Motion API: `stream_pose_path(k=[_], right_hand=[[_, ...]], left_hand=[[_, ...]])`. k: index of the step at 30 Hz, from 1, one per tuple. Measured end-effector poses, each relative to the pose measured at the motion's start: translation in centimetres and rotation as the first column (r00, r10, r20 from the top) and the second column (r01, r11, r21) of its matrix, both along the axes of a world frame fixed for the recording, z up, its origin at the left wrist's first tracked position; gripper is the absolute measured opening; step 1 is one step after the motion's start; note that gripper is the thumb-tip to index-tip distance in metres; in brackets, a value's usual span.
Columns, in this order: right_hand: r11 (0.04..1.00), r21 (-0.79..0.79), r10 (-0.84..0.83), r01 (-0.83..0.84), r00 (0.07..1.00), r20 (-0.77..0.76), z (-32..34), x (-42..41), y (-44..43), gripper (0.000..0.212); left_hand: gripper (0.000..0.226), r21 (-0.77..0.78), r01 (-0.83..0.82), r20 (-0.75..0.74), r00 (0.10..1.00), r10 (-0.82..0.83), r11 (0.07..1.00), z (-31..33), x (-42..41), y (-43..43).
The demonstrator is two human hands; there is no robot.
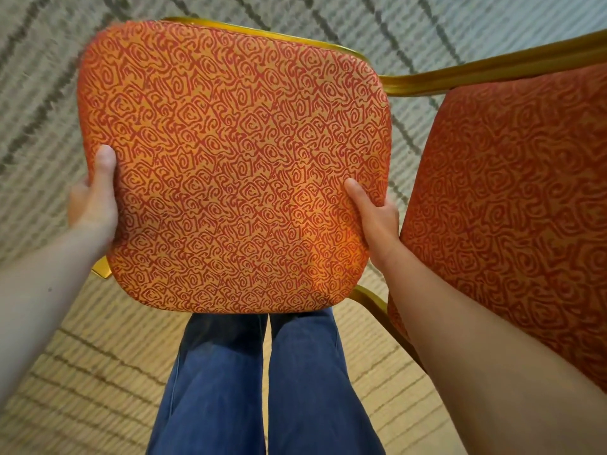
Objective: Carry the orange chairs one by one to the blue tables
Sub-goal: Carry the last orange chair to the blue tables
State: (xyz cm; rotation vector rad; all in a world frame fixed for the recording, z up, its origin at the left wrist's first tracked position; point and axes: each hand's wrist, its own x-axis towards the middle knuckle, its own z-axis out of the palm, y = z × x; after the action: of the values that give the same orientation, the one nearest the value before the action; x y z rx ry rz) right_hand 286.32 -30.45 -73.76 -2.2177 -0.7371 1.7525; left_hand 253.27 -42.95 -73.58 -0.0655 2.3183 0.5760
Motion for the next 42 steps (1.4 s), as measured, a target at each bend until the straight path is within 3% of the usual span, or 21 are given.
stream_pose_path(k=[6,12,26,28,38,42], right_hand=[[0.998,-0.066,-0.001,0.001,1.0,0.007,-0.3,0.1,-0.1,0.067],[0.996,-0.091,-0.002,0.003,1.0,0.011,-0.4,0.2,0.0,0.066],[0.988,-0.151,-0.015,0.012,1.0,-0.02,3.1,0.1,2.2,0.061],[0.989,-0.149,0.001,-0.005,1.0,-0.022,4.2,-0.1,2.7,0.053],[0.991,-0.099,0.093,-0.093,0.996,-0.008,14.9,-1.2,6.3,0.053],[0.989,-0.116,0.093,-0.091,0.996,0.013,20.8,-0.8,6.3,0.076]], left_hand=[[0.094,0.02,-0.039,0.028,0.999,0.039,0.999,0.3,0.2,0.5],[0.084,-0.002,-0.037,0.072,0.997,0.037,0.999,0.3,-0.2,0.4],[0.086,-0.06,0.018,-0.041,0.999,-0.02,0.998,2.8,0.3,2.3],[0.086,-0.066,0.02,-0.051,0.998,-0.023,0.998,4.1,0.3,2.8],[0.084,-0.064,0.017,-0.111,0.994,-0.024,0.998,15.5,0.2,4.6],[0.094,-0.065,0.035,-0.072,0.997,-0.039,0.997,20.9,0.3,4.5]])
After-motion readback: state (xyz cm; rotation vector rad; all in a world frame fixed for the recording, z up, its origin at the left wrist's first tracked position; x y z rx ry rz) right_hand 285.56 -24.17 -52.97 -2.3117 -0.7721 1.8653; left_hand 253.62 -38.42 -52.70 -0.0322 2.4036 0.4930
